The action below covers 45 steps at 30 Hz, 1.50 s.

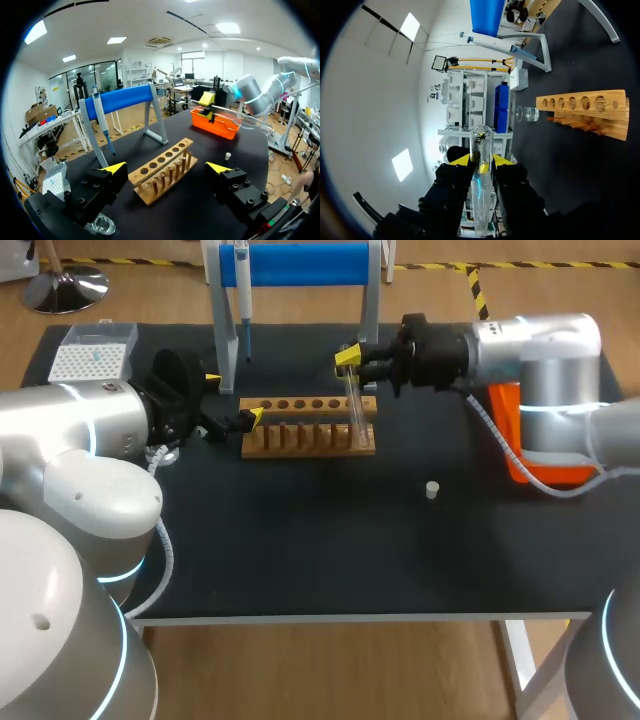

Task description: Invert the test tube, pick up the pipette, mount the tip to pipette, aspirate from beaker and dispense into the tube, eject the tip, return the pipette, and cap with the stopper.

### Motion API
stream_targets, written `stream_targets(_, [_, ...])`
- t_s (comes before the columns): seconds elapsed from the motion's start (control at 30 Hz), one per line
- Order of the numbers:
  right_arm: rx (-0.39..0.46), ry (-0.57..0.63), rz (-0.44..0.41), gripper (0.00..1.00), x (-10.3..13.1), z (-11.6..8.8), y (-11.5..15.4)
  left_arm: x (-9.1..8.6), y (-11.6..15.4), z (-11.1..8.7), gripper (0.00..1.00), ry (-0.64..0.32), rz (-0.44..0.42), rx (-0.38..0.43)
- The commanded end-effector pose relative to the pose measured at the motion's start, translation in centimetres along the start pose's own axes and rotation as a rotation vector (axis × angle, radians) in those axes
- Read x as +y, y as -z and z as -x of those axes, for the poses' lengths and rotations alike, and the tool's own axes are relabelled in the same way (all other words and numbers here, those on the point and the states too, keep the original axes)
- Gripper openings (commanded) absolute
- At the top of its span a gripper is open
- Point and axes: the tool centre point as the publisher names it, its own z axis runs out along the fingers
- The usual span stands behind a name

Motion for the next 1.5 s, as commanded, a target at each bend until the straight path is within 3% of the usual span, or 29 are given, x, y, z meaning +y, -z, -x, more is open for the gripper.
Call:
stream_targets(0.03, [0.001, -0.001, 0.001, 0.00, -0.1, 0.0, 0.0, 0.0, 0.0, 0.1, 1.00, 0.000, 0.002, 0.003])
stream_targets(0.73, [0.006, -0.009, 0.005, 0.00, -0.2, -0.1, 0.1, 0.0, 0.0, 0.1, 1.00, 0.000, 0.002, 0.003])
stream_targets(0.8, [0.006, -0.009, 0.005, 0.00, -0.2, -0.1, 0.1, -0.3, 0.0, -0.2, 1.00, -0.103, -0.097, 0.007])
stream_targets(0.97, [0.006, -0.009, 0.005, 0.00, -0.2, -0.1, 0.1, -0.9, 0.2, -0.6, 1.00, -0.313, -0.238, 0.044])
stream_targets(1.17, [0.006, -0.009, 0.005, 0.00, -0.2, -0.1, 0.1, -2.0, 0.6, -0.8, 1.00, -0.562, -0.347, 0.174])
stream_targets(1.27, [0.006, -0.009, 0.005, 0.00, -0.2, -0.1, 0.1, -2.8, 1.2, -1.1, 1.00, -0.691, -0.460, 0.247])
stream_targets(1.3, [0.006, -0.009, 0.005, 0.00, -0.2, -0.1, 0.1, -3.1, 1.5, -1.1, 1.00, -0.717, -0.498, 0.269])
stream_targets(1.5, [0.006, -0.009, 0.005, 0.00, -0.2, -0.1, 0.1, -3.4, 1.7, -1.1, 1.00, -0.714, -0.493, 0.285])
